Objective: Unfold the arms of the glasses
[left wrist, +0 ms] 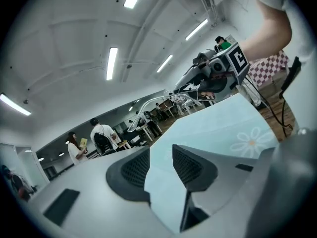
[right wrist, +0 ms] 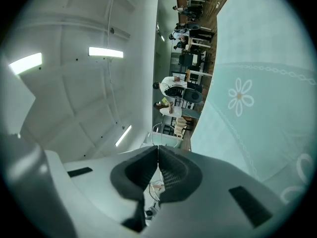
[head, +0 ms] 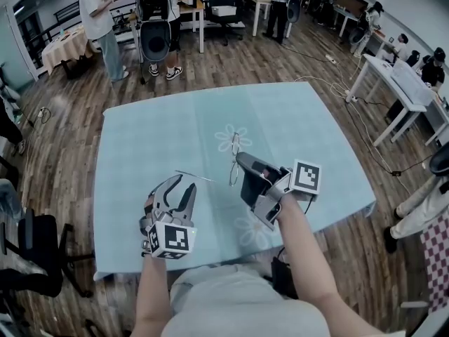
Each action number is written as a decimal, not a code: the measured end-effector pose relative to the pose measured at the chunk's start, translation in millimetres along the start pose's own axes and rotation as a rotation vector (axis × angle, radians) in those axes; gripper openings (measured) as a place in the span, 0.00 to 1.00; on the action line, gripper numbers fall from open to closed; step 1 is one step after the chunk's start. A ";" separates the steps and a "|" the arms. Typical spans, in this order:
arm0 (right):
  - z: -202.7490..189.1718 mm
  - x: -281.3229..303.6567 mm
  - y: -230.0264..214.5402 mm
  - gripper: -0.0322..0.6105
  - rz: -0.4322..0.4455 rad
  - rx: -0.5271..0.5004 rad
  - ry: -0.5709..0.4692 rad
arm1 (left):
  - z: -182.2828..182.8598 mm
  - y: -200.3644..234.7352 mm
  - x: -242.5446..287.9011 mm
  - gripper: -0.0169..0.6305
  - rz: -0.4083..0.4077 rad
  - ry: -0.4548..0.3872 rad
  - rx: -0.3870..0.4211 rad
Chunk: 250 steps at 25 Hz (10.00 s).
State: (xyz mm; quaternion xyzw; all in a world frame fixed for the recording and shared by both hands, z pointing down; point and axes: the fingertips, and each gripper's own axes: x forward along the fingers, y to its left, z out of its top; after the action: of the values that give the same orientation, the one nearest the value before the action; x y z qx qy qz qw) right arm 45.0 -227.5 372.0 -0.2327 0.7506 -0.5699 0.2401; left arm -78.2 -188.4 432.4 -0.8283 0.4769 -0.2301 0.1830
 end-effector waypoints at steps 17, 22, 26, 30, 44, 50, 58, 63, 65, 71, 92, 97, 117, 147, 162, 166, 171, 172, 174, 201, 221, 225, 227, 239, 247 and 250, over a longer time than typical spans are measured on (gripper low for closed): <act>3.2 -4.1 -1.5 0.07 0.023 0.029 -0.021 | 41.9 -43.8 3.5 0.22 -0.332 -0.193 -0.586; 5.3 -5.9 -4.1 0.07 0.015 0.036 -0.043 | 57.6 -58.6 4.1 0.22 -0.287 -0.199 -0.404; 6.7 -6.6 -4.3 0.07 0.011 0.042 -0.060 | 69.4 -62.3 5.7 0.22 -0.243 -0.227 -0.388; 6.9 -6.9 -2.9 0.07 0.018 0.050 -0.067 | 76.9 -67.1 8.4 0.21 -0.207 -0.230 -0.349; 6.7 -7.9 -1.7 0.07 0.031 0.057 -0.073 | 78.4 -65.8 10.6 0.05 -0.151 -0.214 -0.365; 7.0 -7.8 -2.8 0.07 0.029 0.060 -0.068 | 75.9 -64.6 11.1 0.05 -0.127 -0.205 -0.342; 4.2 -6.3 -1.7 0.07 0.024 0.065 -0.048 | 65.4 -46.8 7.2 0.05 -0.112 -0.218 -0.361; 1.1 -5.8 0.4 0.07 0.035 0.070 -0.015 | 59.5 -33.9 3.9 0.05 -0.104 -0.229 -0.376; 0.4 -5.1 0.2 0.07 0.036 0.074 -0.003 | 57.3 -28.5 2.9 0.05 -0.099 -0.234 -0.380; 0.3 -7.6 -3.1 0.07 0.054 0.108 0.010 | 54.0 -17.5 1.4 0.05 -0.085 -0.244 -0.392; -7.9 -13.7 -0.3 0.07 0.140 0.210 0.068 | 49.1 6.1 -7.3 0.05 -0.107 -0.313 -0.433; -11.2 -16.7 -0.5 0.07 0.171 0.250 0.079 | 49.9 11.2 -11.5 0.05 -0.147 -0.350 -0.435; -27.6 -26.4 3.5 0.07 0.235 0.270 0.181 | 46.1 33.9 -20.4 0.05 -0.225 -0.389 -0.335; -36.2 -28.1 -0.9 0.07 0.233 0.273 0.214 | 36.1 57.5 1.8 0.05 -0.204 -0.335 -0.310; -27.7 -33.4 -5.8 0.07 0.215 0.267 0.169 | 37.1 60.1 -4.4 0.21 -0.175 -0.318 -0.313; -24.5 -33.5 -8.7 0.07 0.186 0.239 0.153 | 33.3 65.8 -4.5 0.20 -0.139 -0.310 -0.365; -19.9 -35.3 -15.5 0.07 0.142 0.206 0.120 | 29.1 65.2 -3.7 0.19 -0.098 -0.285 -0.404; -18.8 -35.0 -16.4 0.07 0.135 0.201 0.110 | 27.7 65.6 -3.6 0.17 -0.088 -0.278 -0.409; -16.7 -33.6 -18.0 0.07 0.120 0.191 0.089 | 25.1 66.9 -4.1 0.14 -0.069 -0.269 -0.424; 2.4 -29.8 -33.7 0.07 0.027 0.088 -0.216 | 38.6 58.1 -6.0 0.04 0.134 -0.237 -0.494; 9.7 -35.6 -34.9 0.07 -0.006 0.044 -0.452 | 58.4 32.4 -8.6 0.04 0.155 -0.261 -0.543; 8.4 -34.2 -32.9 0.07 -0.001 0.039 -0.461 | 65.1 23.3 -9.2 0.04 0.126 -0.276 -0.552; 7.9 -33.8 -31.2 0.07 0.004 0.035 -0.468 | 67.4 17.0 -9.4 0.04 0.115 -0.277 -0.549; 8.1 -35.3 -27.4 0.07 0.033 0.014 -0.499 | 68.4 10.0 -6.8 0.04 0.114 -0.280 -0.546; 6.8 -35.5 -25.1 0.07 0.035 0.010 -0.496 | 65.8 15.7 -9.9 0.04 0.127 -0.284 -0.555; 6.5 -35.4 -25.4 0.07 0.033 0.012 -0.495 | 66.1 16.2 -10.2 0.04 0.128 -0.283 -0.555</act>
State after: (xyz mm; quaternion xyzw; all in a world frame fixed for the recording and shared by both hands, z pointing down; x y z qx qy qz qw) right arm 78.5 -216.4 398.4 -0.3516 0.6691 -0.4961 0.4273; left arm -57.3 -181.7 367.1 -0.8388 0.5423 0.0384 0.0285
